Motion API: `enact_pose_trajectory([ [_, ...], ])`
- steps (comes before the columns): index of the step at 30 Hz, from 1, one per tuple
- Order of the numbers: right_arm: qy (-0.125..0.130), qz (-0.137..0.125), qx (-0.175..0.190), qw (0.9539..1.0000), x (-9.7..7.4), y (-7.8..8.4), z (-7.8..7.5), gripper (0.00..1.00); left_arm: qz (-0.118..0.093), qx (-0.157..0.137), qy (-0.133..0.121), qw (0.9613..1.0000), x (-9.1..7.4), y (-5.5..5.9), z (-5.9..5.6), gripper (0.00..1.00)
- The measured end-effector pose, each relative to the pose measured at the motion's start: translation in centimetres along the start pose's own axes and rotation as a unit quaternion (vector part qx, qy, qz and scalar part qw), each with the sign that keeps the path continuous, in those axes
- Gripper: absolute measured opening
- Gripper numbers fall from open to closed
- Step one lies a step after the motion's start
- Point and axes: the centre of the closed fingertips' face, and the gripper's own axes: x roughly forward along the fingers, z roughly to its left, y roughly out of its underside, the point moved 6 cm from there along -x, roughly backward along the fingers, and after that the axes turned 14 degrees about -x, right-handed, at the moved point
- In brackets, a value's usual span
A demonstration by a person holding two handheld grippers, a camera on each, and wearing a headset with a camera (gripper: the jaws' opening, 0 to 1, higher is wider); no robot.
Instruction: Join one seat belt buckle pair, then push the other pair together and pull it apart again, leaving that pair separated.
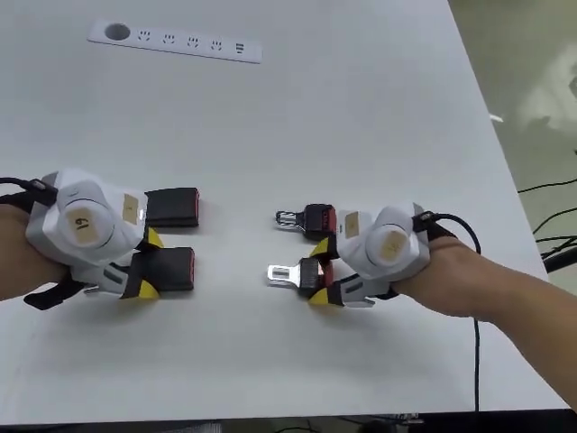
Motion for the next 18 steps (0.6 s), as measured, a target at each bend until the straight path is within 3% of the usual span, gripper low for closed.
enact_pose_trajectory([
  [18, 0.011, -0.024, 0.006, 0.9996, 1.5, -2.6, -0.6, 0.33, 0.001, -0.001, -0.001, 1.0000, -0.2, -0.2, -0.1, 0.34],
])
